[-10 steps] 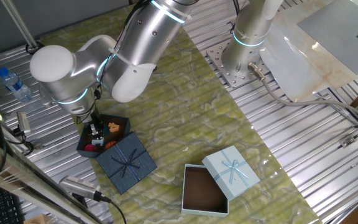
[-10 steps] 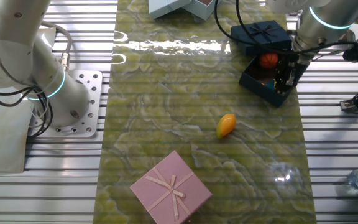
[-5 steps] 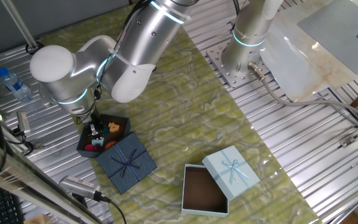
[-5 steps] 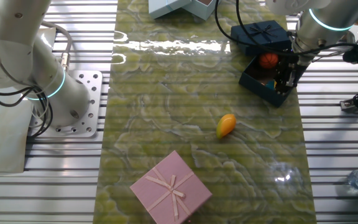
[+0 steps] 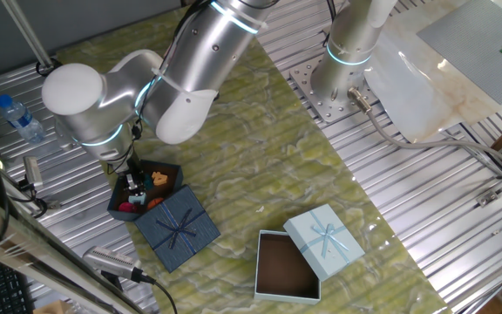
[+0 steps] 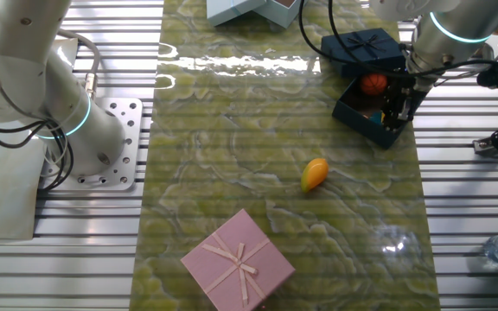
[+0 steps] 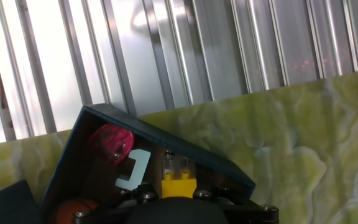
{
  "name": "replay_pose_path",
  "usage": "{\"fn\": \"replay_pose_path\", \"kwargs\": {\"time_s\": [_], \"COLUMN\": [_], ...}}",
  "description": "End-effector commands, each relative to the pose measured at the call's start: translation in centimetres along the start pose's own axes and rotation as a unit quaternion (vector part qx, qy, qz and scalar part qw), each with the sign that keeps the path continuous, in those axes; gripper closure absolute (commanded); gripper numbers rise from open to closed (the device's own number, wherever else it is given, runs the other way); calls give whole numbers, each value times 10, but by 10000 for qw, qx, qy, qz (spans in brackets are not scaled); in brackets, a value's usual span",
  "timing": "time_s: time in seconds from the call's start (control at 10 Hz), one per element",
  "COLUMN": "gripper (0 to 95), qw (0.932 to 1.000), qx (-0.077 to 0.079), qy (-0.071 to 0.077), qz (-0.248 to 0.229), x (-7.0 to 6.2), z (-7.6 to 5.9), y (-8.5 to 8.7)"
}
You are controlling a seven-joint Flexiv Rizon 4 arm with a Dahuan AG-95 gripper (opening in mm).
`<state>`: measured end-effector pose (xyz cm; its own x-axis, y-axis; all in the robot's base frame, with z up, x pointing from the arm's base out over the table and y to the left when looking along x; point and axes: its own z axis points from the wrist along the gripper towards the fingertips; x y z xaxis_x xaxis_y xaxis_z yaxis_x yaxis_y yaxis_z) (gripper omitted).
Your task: Take everything out of the gift box
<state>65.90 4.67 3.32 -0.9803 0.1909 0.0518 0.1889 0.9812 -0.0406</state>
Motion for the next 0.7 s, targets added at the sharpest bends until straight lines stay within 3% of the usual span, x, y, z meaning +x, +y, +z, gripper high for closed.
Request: {"fn": "replay_pose_path", "kwargs": {"time_s": [0.1, 0.4, 0.5, 0.7], "gripper": [570, 570, 760, 760], "qw": [10000, 10000, 10000, 10000], "qx": [0, 0, 0, -3], "qy": [4, 5, 5, 5], "qz": [5, 9, 8, 10], "x": [0, 0, 0, 0], "z": [0, 0, 0, 0], "y": [0, 0, 0, 0]}}
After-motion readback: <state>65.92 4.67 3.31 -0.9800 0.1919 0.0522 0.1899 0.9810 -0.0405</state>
